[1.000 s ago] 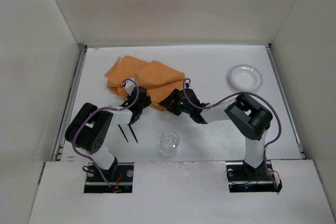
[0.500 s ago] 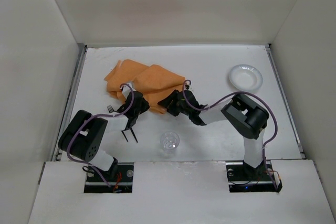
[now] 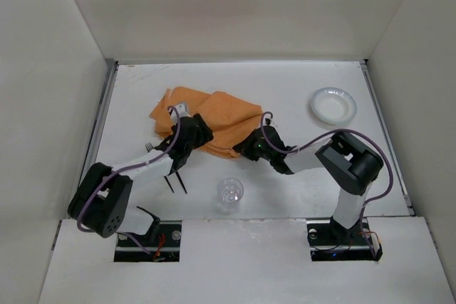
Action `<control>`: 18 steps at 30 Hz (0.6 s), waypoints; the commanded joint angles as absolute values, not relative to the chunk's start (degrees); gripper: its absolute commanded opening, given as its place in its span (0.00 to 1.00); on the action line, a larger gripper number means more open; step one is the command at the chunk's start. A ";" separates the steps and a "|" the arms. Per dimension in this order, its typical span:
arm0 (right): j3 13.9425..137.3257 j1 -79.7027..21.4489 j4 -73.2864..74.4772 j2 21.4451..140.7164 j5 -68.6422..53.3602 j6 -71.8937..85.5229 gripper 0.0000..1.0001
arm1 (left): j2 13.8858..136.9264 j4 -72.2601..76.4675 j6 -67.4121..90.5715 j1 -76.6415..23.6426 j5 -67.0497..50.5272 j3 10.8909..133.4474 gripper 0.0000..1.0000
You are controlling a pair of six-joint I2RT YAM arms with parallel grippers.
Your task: Set the dinner table for one person
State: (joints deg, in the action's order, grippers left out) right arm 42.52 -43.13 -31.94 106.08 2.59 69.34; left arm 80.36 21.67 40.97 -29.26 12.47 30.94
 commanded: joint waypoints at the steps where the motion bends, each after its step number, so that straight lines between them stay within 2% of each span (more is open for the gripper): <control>1: 41.13 -41.00 -26.73 101.78 4.57 61.80 0.12 | 74.88 17.06 37.27 -29.40 17.13 40.41 0.56; 4: 41.57 -41.17 -24.61 101.69 4.83 58.98 0.12 | 80.74 12.94 34.11 -28.26 17.23 51.11 0.66; 7: 41.57 -41.26 -25.66 102.65 4.22 58.27 0.12 | 91.63 6.35 29.73 -27.55 15.91 64.02 0.69; 14: 41.05 -41.26 -28.30 103.80 2.55 57.66 0.13 | 115.63 -11.58 14.78 -28.17 16.26 95.14 0.71; 18: 40.87 -41.70 -30.23 105.20 0.97 58.36 0.14 | 122.94 -16.96 11.96 -28.43 16.17 105.45 0.72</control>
State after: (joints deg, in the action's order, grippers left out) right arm 41.52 -41.28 -28.88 103.28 1.87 59.92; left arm 121.84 -7.14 17.80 -28.08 16.03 98.80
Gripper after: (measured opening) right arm 0.150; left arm 0.718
